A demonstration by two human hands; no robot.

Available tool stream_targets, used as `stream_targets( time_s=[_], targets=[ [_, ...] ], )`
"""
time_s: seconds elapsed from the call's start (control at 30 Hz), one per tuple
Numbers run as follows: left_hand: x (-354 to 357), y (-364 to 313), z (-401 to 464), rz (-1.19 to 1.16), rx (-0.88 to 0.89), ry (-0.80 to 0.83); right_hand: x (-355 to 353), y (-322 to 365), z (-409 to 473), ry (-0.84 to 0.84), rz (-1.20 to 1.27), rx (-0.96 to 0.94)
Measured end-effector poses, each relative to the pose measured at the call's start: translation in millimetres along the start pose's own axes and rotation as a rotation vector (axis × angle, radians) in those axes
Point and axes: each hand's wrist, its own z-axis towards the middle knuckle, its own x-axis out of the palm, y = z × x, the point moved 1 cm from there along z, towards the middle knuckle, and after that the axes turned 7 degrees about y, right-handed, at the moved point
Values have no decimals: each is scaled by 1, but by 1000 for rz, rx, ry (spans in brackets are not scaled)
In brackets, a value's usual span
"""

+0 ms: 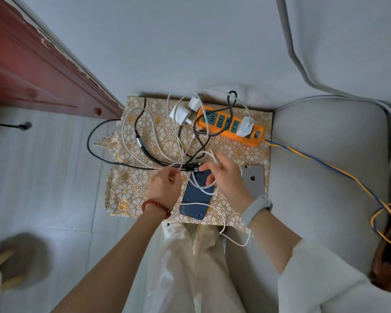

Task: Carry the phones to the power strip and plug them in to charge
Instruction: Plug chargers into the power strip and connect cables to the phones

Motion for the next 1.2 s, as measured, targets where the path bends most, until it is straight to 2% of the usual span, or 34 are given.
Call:
stream_targets(
  time_s=[0.07, 0.13, 0.17, 0.2, 0.27, 0.33, 0.43, 0.47, 0.53, 0.6, 0.67, 0.73, 0.8, 0.9, 0.97, 1.03, 1.2],
  targets=[
    [7, -3, -5, -188, -196, 216, 6, -7, -18, 88, -27, -92],
    [15, -9, -14, -636, -457, 428, 11, -13, -35, 159, -2, -105],
    [17, -12, -18, -857, -548, 482, 11, -17, -41, 183, 21, -94],
    [19, -13, -20, -1027, -601, 496, 10, -20, -46, 204, 53, -79],
    [19, -13, -20, -1205, -641, 463, 5, -23, -56, 241, 128, -45],
    [16, -16, -19, -1280, -654, 411, -1, -23, -63, 267, 124, -25],
    [11, -21, -15, -1375, -655, 346, -13, -15, -68, 257, -23, -32],
    [8, -22, -14, -1318, -636, 310, -16, -9, -69, 257, -94, -48],
    [4, -17, -13, -1021, -566, 241, -23, 4, -68, 207, -232, -120],
    [-2, -3, -14, -641, -488, 199, -29, 22, -64, 2, -341, -258],
    [-11, 14, -16, -346, -399, 175, -33, 49, -52, -239, -443, -477],
    [-20, 28, -20, -118, -346, 157, -31, 76, -29, -331, -597, -645],
    [-29, 39, -23, 73, -340, 146, -22, 98, 1, -245, -877, -647],
    [-42, 46, -27, 213, -323, 141, -12, 101, 41, -26, -1364, -421],
    [-48, 44, -28, 197, -277, 113, -19, 94, 53, 35, -1467, -284],
    [-53, 36, -21, 140, -210, 52, -27, 87, 49, 39, -1484, -237],
    [-58, -3, 24, 15, 21, -65, -22, 38, 16, 385, -1744, -386]
  ],
)
